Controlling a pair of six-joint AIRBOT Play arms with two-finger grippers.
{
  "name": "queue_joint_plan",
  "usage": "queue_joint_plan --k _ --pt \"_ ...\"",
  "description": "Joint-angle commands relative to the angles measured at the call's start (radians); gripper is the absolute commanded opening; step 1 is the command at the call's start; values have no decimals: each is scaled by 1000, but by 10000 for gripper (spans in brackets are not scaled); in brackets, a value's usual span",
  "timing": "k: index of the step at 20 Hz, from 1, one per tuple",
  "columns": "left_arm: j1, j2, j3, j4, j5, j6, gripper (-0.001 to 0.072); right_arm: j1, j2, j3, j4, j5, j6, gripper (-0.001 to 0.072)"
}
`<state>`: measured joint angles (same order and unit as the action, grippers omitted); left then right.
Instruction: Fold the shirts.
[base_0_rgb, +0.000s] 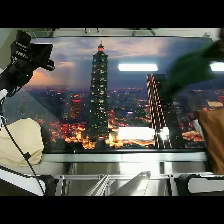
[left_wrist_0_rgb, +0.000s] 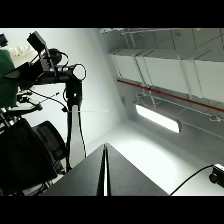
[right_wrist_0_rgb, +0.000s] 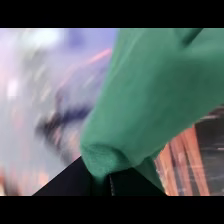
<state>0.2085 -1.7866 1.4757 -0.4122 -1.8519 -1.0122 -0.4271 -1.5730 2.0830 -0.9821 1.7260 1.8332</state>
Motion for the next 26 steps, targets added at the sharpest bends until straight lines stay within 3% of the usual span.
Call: queue_joint_plan --k 1,6,11,13,17,21,24,26 --pt "0 1 0 2 -5 -1 2 -233 12 3 -45 -77 -11 24" --pt "0 1 0 2 -5 0 2 -393 -58 3 210 -239 -121 24" --pt "0 0 0 3 -5 1 2 -462 2 3 208 -190 -136 23" --pt "0 1 0 3 -5 17 2 -488 50 -13 122 -83 -136 22" --pt "0 0 0 50 -5 46 2 -502 188 -204 -233 56 -151 22" --pt "0 0 0 126 -5 46 2 -574 375 -526 -506 28 -30 21" --pt "0 0 0 125 -5 46 2 -673 486 -768 -593 -6 -24 23" --pt "0 0 0 125 -5 46 2 -746 517 -910 -608 -67 -77 24"
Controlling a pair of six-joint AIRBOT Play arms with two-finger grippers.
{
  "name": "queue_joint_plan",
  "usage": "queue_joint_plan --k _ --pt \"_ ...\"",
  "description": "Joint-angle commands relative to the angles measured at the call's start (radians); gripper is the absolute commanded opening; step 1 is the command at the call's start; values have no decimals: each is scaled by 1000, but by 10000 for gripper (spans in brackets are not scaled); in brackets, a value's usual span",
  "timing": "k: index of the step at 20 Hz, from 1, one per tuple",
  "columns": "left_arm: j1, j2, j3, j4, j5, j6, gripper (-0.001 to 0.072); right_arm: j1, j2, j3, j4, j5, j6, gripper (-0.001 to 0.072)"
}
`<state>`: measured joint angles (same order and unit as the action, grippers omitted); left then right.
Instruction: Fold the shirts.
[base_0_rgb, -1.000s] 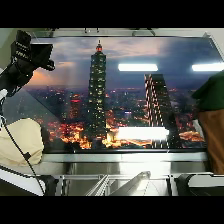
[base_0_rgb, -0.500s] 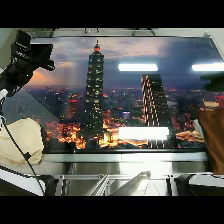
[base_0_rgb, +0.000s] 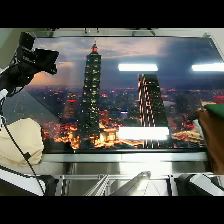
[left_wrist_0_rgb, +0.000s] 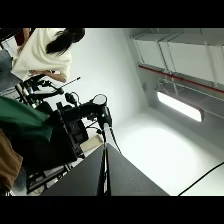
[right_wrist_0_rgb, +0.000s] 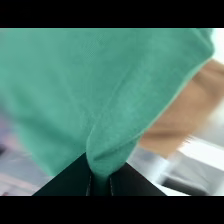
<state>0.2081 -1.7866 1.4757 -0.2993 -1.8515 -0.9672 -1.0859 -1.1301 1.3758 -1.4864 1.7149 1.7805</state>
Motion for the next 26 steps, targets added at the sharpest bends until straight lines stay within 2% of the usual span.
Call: queue_joint_plan --k 1,5,6,7,8,10,12,13,14,15,17,18,21,24,26 --pt "0 1 0 12 -5 1 2 -119 74 -253 -104 -93 -52 24" --pt "0 1 0 12 -5 1 2 -200 64 -411 -108 -228 -135 26" --pt "0 0 0 12 -5 1 2 -212 57 -430 -108 -233 -135 108" --pt "0 1 0 12 -5 0 2 -222 45 -434 -107 -226 -135 443" --pt "0 0 0 12 -5 -1 2 -227 36 -433 -107 -213 -135 717" --pt "0 1 0 11 -5 -2 2 -226 33 -428 -101 -188 -133 706" --pt "0 1 0 10 -5 -2 2 -225 33 -397 -2 -163 -128 700" --pt "0 1 0 9 -6 -3 2 -224 33 -365 95 -162 -129 576" --pt "0 1 0 5 -5 -14 2 -212 33 -332 217 -163 -154 256" --pt "0 1 0 -21 -5 -29 2 -190 35 -299 369 -171 -202 29" --pt "6 2 25 -47 7 3 -2 -110 61 -253 654 -262 -285 24" --pt "15 13 48 0 35 18 -2 -47 87 -250 740 -328 -331 24" --pt "43 147 -1 252 125 21 -2 222 163 -287 758 -409 -391 24" --pt "48 370 -268 380 132 23 1 532 222 -423 751 -447 -454 24" --pt "36 521 -497 499 151 25 2 743 258 -575 712 -519 -454 24"
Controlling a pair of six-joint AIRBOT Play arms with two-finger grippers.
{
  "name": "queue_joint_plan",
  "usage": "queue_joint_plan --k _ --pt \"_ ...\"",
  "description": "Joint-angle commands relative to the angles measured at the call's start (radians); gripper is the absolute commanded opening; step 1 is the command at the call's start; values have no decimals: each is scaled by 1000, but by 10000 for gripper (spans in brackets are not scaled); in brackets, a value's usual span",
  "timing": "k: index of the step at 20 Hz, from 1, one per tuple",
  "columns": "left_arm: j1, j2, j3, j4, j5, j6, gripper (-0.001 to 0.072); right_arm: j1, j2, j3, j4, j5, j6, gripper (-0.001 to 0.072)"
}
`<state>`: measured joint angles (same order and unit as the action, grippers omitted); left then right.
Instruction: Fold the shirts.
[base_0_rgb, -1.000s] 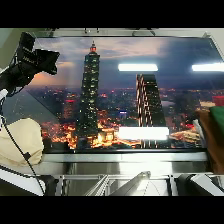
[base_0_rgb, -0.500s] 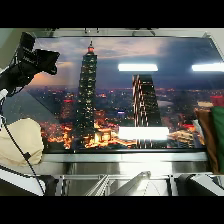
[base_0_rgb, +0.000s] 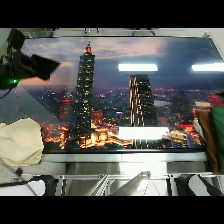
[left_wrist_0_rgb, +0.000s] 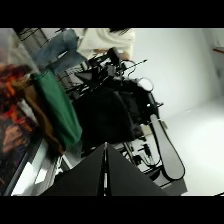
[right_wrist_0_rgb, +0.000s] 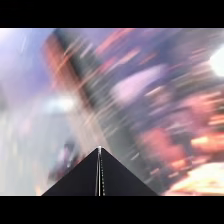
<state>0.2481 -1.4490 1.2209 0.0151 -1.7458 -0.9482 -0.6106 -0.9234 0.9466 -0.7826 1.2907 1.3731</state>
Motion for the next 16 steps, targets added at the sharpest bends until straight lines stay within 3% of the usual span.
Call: queue_joint_plan --k 1,3,6,16 --pt "-14 245 -349 251 66 6 2 370 63 -232 10 -137 -45 24" --pt "-23 354 -552 346 118 5 3 544 78 -372 45 -210 -42 23" --pt "-23 443 -698 358 161 6 21 677 63 -426 56 -266 -31 24" --pt "-23 550 -723 359 203 -22 20 681 63 -426 87 -259 -39 25"
